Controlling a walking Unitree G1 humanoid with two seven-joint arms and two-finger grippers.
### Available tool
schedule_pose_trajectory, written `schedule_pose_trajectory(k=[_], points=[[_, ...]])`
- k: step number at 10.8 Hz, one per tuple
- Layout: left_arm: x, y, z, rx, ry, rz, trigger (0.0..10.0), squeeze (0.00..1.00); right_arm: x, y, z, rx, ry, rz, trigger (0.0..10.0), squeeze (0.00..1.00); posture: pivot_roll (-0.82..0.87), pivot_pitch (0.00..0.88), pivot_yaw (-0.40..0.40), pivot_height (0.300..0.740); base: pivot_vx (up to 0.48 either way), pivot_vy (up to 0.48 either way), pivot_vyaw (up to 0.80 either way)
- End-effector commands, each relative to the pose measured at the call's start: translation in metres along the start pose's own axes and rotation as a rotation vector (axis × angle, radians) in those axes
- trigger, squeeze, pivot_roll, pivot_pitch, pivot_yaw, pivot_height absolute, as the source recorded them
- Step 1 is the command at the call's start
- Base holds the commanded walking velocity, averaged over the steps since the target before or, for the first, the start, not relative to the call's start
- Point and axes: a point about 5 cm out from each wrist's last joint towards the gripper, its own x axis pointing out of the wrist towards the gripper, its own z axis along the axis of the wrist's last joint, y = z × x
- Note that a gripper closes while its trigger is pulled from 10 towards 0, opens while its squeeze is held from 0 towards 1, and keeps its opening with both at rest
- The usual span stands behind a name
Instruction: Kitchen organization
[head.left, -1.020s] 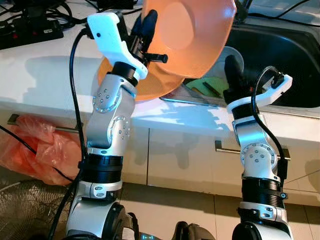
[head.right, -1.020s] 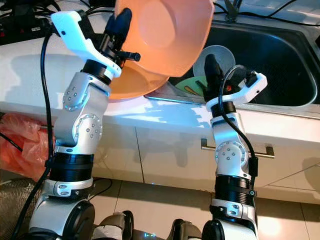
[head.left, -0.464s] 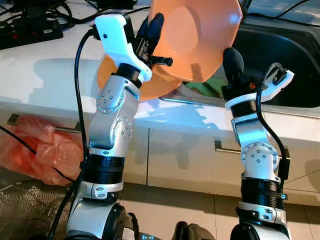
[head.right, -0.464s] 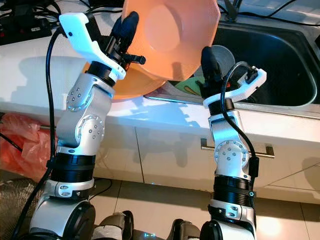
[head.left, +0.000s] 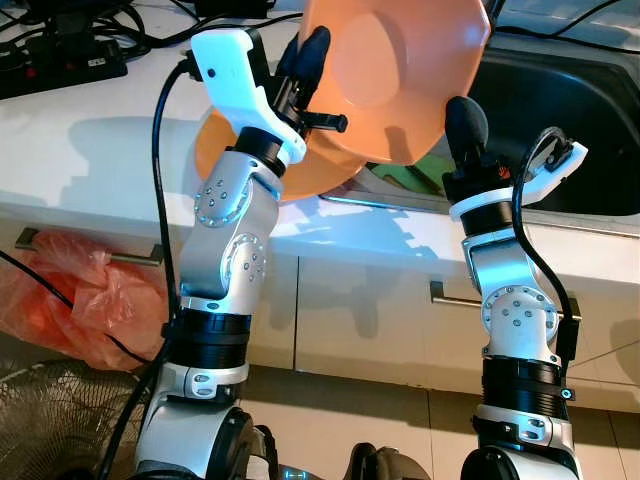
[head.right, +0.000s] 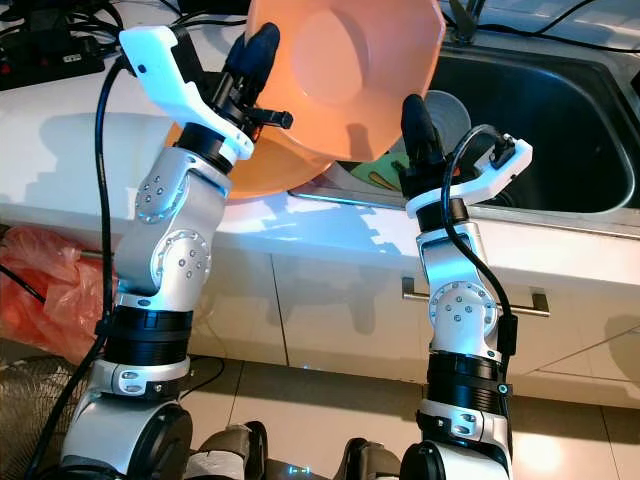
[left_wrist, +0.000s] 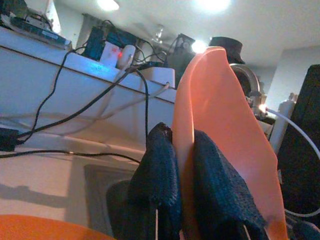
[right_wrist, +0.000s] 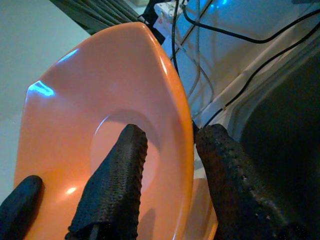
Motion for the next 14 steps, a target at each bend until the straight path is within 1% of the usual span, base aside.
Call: schedule_pose_trajectory(k=[1, 6, 7, 8, 12, 14], points=[[0.001, -0.009, 0.008, -0.013, -0.038, -0.053, 10.0, 0.0, -0.003, -0.002, -0.001, -0.002, 0.013, 0.0, 10.0, 0.0, 0.12, 0.155, -0.039, 0.74, 0.0, 0.0, 0.0], [0.0, -0.017, 0.005, -0.049, -0.019, -0.105, 10.0, 0.0, -0.004, -0.003, -0.003, 0.0, 0.018, -0.003, 10.0, 0.0, 0.12, 0.157, -0.04, 0.74, 0.0, 0.0, 0.0], [0.0, -0.017, 0.004, -0.05, -0.017, -0.107, 10.0, 0.0, -0.003, -0.003, -0.003, -0.001, 0.017, -0.004, 7.3, 0.0, 0.12, 0.157, -0.04, 0.74, 0.0, 0.0, 0.0], [-0.001, -0.017, 0.004, -0.051, -0.015, -0.109, 10.0, 0.0, -0.003, -0.003, -0.002, -0.002, 0.014, -0.006, 0.0, 0.0, 0.12, 0.158, -0.04, 0.74, 0.0, 0.0, 0.0], [-0.002, -0.016, 0.001, -0.049, 0.001, -0.111, 10.0, 0.0, -0.004, -0.003, 0.0, 0.022, -0.008, -0.003, 0.0, 0.0, 0.11, 0.161, -0.037, 0.74, 0.0, 0.0, 0.0], [-0.002, -0.015, -0.003, -0.022, 0.023, -0.1, 10.0, 0.0, -0.005, -0.003, 0.002, 0.04, -0.018, -0.004, 0.0, 0.0, 0.11, 0.162, -0.037, 0.74, 0.0, 0.0, 0.0]])
